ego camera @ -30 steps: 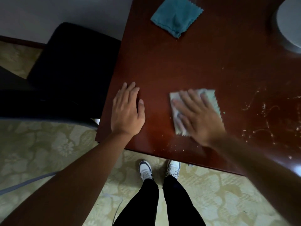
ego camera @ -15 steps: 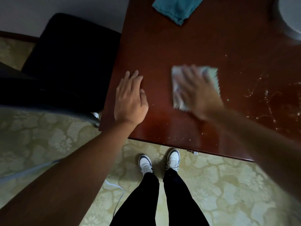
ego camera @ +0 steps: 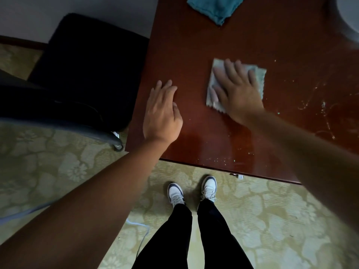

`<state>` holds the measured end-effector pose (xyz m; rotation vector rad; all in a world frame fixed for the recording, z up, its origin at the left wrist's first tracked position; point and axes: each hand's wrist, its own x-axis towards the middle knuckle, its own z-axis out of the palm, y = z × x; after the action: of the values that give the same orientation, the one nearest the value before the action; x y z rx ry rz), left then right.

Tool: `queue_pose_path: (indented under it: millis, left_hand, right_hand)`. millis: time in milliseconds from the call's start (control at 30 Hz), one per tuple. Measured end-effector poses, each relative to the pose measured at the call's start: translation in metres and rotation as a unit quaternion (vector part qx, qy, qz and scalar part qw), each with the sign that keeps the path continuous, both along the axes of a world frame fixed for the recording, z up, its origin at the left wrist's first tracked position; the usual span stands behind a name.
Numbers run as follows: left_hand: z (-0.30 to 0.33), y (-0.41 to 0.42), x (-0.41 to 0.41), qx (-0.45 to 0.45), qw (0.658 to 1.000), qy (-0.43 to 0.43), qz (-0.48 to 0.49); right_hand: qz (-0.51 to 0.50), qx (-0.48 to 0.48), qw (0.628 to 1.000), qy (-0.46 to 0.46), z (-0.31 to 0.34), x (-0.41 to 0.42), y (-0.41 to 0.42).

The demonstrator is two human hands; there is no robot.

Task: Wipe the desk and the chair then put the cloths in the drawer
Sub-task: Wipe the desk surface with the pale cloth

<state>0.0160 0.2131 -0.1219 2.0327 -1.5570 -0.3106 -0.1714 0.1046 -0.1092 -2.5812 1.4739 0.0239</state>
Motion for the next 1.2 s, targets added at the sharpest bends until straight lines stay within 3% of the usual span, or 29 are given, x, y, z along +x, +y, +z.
queue_pose_path:
  millis: [67,233,300,433,500,667,733,933,1100,1200]
  left_hand:
    - [0.0,0.0,0.002,-0.009,0.999,0.034,0.008]
    - [-0.001,0.002,0.01,-0.016,0.997,0.076,0.009]
    - [0.0,0.001,0.01,-0.017,0.996,0.09,0.012]
    - [0.001,0.003,0.009,-0.025,0.995,0.1,-0.001]
    - [0.002,0.003,0.01,-0.025,0.995,0.095,-0.007]
    - [0.001,0.004,0.009,-0.01,0.998,0.064,-0.027]
    - [0.002,0.004,0.007,-0.006,0.999,0.037,-0.033]
    - [0.001,0.005,0.004,0.002,0.996,-0.045,-0.071]
    - [0.002,0.008,-0.002,-0.006,0.995,-0.044,-0.085]
    - [0.002,0.006,-0.024,-0.019,0.988,-0.05,-0.146]
  right_hand:
    - [-0.009,-0.008,1.0,0.007,0.0,0.018,-0.003]
    - [0.152,-0.003,0.988,-0.024,-0.007,0.021,0.107]
    - [0.138,0.023,0.99,-0.017,-0.002,0.026,0.089]
    - [0.018,0.023,0.999,0.023,0.002,0.057,0.002]
    - [0.012,0.02,1.0,0.012,0.0,0.06,0.007]
    - [0.143,-0.01,0.99,-0.017,-0.007,0.008,0.132]
    - [0.167,0.003,0.986,0.01,-0.006,-0.007,0.121]
    - [-0.021,0.013,1.0,0.005,-0.001,0.007,0.011]
    - [0.114,-0.029,0.992,-0.039,-0.009,-0.014,0.123]
    - [0.156,-0.023,0.987,-0.008,-0.007,-0.039,0.096]
